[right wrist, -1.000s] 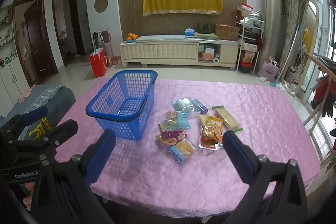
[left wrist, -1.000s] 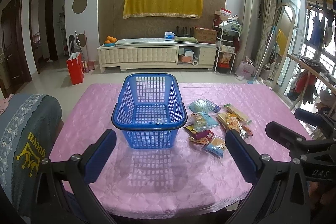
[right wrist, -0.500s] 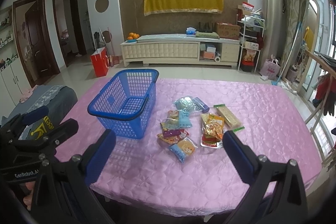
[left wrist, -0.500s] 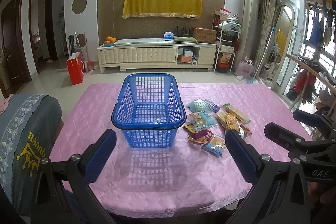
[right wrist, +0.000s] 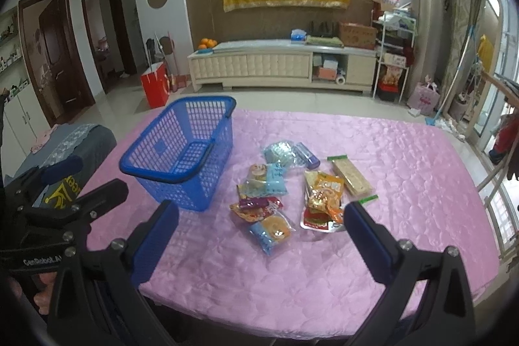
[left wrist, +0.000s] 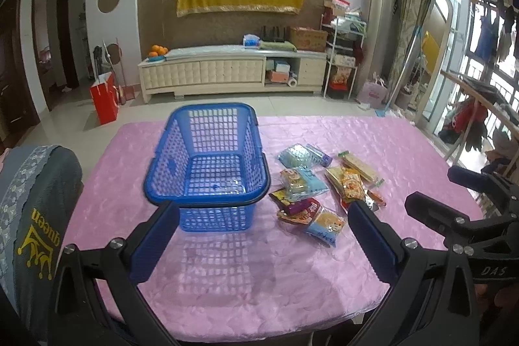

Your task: Organize snacks

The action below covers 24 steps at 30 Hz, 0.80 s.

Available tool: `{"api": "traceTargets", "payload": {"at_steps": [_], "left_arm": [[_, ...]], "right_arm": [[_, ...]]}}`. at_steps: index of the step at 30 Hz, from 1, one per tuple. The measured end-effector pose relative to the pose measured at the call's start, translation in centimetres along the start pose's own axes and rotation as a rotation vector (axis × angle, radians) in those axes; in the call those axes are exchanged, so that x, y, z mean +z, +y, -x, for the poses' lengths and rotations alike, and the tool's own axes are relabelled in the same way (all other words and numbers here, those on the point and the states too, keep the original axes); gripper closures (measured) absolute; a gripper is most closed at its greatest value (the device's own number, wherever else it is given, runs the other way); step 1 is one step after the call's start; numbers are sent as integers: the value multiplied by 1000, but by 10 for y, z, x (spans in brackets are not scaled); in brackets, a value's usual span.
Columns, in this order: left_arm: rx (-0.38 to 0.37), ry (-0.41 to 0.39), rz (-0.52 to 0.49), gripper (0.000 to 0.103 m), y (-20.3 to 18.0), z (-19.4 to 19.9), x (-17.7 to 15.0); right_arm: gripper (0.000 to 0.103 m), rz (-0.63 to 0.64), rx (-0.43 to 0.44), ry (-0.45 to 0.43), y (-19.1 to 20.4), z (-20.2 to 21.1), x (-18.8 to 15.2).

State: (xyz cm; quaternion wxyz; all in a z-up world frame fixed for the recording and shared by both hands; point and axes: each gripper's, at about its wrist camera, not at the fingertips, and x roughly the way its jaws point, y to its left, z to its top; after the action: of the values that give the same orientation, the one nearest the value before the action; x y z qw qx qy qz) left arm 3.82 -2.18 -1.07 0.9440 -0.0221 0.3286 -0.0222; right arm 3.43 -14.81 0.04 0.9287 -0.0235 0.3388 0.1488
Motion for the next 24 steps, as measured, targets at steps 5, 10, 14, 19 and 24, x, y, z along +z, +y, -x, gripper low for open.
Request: {"api": "traceTargets", "payload": {"at_steps": [5,10,14,19,24], "left_arm": [[-19,74,12,0,-15,-42,1],[-27,130,-10,0,-36,-77,2],[-18,171,-36,0,-54,-102,5],[-25,220,-58,0,-71,-129,10],[-37,255,-90,0,-89,-154,4]], "right_arm": [[1,-14,47,75,-30,-33,3],[3,-19,49,146,-61,-62,3],[8,-68,60,210,-91,-88,0],[9,-78,77,255,-112,-109,-1],[10,-20,94,293,-116,-126,-13]]}}
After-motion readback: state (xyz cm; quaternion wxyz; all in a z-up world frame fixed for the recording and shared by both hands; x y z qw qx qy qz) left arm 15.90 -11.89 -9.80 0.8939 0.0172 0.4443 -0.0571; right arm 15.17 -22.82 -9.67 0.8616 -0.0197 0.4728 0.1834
